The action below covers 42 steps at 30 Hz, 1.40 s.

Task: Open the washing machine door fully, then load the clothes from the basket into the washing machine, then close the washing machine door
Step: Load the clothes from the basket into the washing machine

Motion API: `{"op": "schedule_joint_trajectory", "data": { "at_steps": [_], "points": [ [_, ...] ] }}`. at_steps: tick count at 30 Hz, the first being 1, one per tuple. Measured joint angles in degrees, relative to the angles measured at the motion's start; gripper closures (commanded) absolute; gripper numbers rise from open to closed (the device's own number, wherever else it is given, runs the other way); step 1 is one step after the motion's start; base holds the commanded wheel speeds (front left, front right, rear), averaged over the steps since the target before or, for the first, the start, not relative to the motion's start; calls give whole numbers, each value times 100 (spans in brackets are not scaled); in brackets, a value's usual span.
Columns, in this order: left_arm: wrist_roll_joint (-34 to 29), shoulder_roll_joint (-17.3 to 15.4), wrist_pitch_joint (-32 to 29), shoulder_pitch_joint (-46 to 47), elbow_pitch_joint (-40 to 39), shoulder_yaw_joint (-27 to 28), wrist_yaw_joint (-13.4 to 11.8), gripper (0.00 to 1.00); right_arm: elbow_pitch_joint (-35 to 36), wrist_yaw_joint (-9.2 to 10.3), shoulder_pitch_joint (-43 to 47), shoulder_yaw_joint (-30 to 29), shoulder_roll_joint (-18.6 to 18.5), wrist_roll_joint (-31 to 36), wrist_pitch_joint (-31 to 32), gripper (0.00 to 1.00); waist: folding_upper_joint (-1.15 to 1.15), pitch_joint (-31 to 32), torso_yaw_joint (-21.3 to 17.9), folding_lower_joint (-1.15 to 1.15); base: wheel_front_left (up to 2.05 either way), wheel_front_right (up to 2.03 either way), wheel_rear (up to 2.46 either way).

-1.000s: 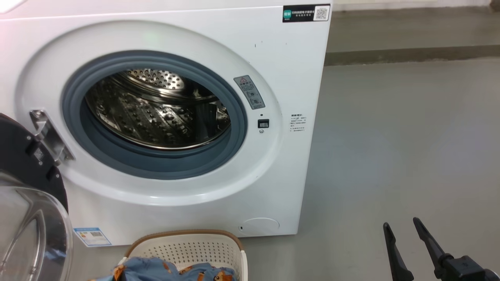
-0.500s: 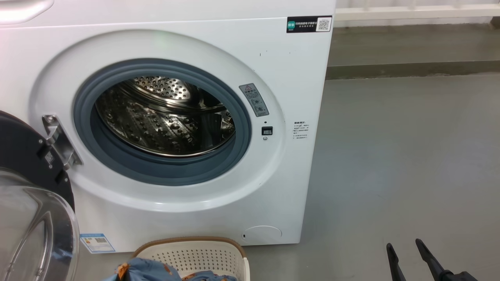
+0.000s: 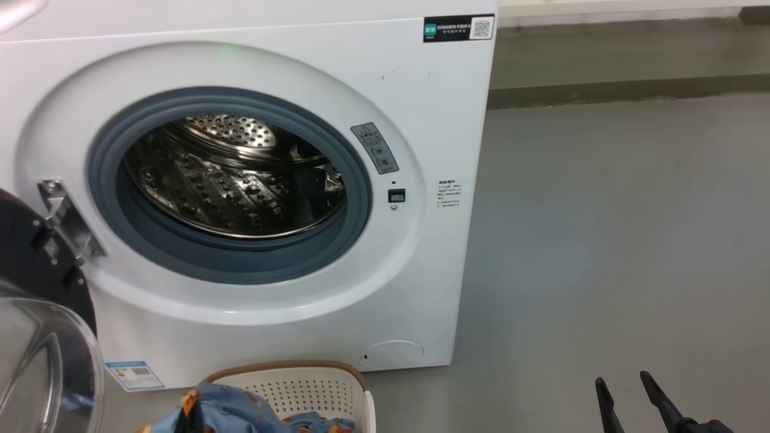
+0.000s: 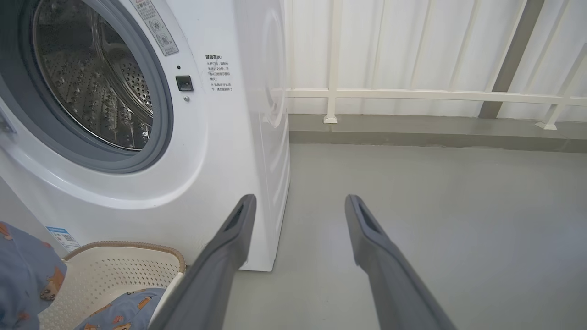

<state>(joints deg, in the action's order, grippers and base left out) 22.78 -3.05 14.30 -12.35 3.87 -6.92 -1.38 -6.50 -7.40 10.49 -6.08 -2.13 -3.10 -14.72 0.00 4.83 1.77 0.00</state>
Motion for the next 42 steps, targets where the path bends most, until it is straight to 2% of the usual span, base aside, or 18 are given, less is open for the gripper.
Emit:
{"op": "schedule_joint_trajectory", "data": {
  "at_steps": [5,15,25,36,42],
  "points": [
    [0,1,0,293,7,-15,-45,100,2,0,-34,29,0,-9,0,0,0,-126,-144,0,0,0,0],
    [-202,-36,0,1609,386,142,-45,100,67,0,-377,223,-1,-105,0,0,0,-550,-484,0,0,0,0],
    [-489,-271,24,3420,815,789,-46,100,164,0,-868,364,-5,-249,0,0,0,-1211,-859,0,0,0,0],
    [-938,-446,25,4659,2170,1451,-43,100,220,0,-1354,558,-8,-366,-1,0,0,-2022,-1261,0,0,0,0],
    [-1226,-713,25,5242,2895,1744,64,100,224,0,-1510,673,-10,-365,-1,0,0,-2420,-1539,0,0,0,0]
  ]
}}
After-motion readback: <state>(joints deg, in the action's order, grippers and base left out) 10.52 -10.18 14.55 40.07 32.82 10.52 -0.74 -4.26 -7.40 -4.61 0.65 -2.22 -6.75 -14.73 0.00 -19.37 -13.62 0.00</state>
